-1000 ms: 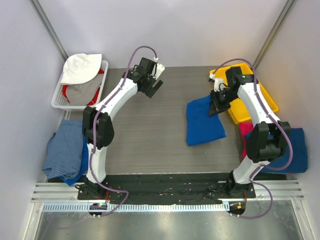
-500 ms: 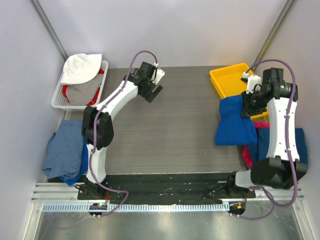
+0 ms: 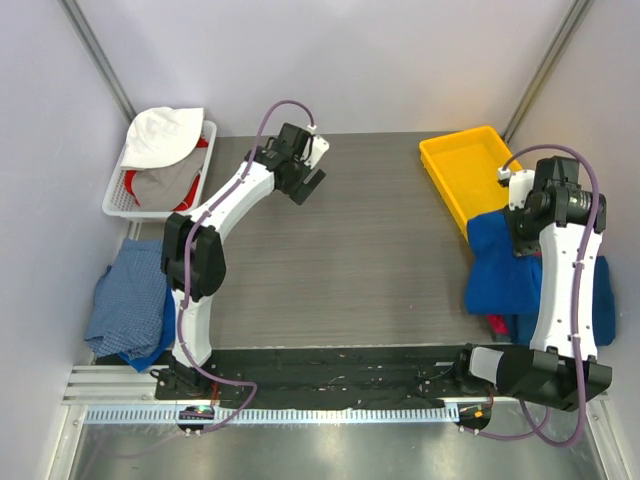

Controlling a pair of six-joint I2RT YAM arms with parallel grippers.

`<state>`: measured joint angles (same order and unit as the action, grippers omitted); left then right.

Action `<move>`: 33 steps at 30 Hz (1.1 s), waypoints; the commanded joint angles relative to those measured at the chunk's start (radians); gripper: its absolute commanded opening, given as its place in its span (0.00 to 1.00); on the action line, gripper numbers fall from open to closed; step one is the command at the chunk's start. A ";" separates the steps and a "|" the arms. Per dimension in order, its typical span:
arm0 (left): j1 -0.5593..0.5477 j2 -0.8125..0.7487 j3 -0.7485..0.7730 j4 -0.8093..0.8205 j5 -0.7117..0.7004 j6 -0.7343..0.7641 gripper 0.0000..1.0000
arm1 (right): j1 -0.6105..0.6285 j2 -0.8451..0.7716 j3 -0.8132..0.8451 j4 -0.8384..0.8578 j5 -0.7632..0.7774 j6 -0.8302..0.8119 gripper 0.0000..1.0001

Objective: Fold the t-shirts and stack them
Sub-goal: Put the neatly folded tshirt into the corner of the board with the right arm

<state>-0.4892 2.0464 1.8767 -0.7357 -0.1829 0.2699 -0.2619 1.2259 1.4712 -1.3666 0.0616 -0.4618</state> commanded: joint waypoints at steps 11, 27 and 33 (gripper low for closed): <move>0.001 -0.029 0.010 0.027 0.023 0.009 0.89 | -0.053 -0.210 -0.054 -0.115 0.319 -0.069 0.01; 0.001 -0.057 -0.071 0.062 0.076 0.020 0.88 | -0.099 -0.249 -0.239 0.067 0.546 -0.129 0.01; 0.001 -0.049 -0.079 0.070 0.089 0.019 0.89 | -0.152 -0.194 -0.259 0.198 0.589 -0.184 0.01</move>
<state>-0.4892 2.0464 1.7943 -0.7063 -0.1188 0.2745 -0.3824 1.0031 1.2125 -1.2823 0.5541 -0.5774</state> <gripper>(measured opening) 0.886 0.081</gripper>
